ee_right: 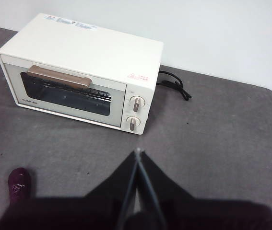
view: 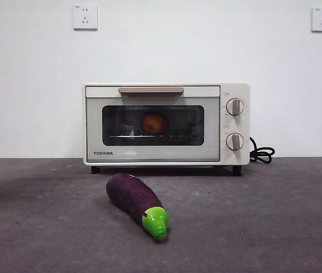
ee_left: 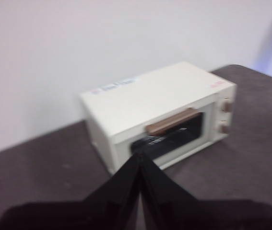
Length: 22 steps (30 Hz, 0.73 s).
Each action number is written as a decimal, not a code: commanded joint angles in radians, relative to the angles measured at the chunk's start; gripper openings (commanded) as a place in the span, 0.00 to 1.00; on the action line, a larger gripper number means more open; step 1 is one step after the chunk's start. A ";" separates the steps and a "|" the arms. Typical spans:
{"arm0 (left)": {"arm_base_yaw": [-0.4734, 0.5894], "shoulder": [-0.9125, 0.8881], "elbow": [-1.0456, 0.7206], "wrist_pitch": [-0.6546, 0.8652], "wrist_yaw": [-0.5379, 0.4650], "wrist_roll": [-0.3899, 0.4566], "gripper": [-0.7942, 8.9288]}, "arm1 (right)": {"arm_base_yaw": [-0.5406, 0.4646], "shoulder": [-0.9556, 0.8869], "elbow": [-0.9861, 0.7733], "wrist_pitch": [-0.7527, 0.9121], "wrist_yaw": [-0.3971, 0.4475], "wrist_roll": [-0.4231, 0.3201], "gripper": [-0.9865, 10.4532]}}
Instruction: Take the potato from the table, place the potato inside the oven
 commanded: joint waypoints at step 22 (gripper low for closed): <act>0.039 -0.755 -1.102 0.390 -0.317 -0.132 0.08 | 0.000 0.001 -0.006 -0.023 0.007 0.009 0.09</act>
